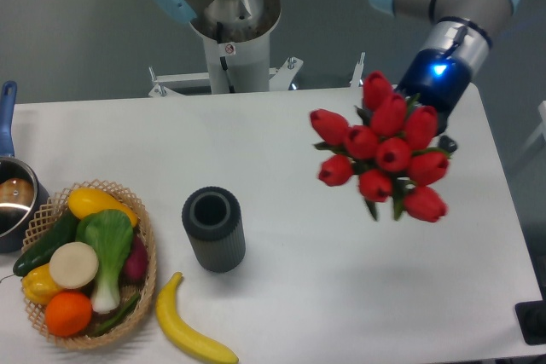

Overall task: Insert the flowers into the vase
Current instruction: 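Carry the red tulip bunch in the gripper over the black vase, then lower the tulip stems down into the black vase opening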

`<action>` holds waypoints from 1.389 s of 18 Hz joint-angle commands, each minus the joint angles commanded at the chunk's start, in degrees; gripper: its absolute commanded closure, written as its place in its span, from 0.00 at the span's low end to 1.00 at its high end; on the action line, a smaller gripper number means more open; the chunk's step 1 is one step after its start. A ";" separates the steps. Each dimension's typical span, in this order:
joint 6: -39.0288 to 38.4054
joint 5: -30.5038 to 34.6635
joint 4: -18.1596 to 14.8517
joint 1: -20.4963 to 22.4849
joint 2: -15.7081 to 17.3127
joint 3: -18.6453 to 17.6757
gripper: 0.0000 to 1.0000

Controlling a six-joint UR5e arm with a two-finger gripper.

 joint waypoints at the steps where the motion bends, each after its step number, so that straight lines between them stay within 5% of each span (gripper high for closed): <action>1: 0.00 -0.96 0.79 -1.14 -0.09 -0.09 0.83; 10: 7.55 -14.68 2.91 -5.81 -0.35 -5.62 0.83; 25: 9.93 -13.98 3.08 -8.45 0.71 -13.19 0.83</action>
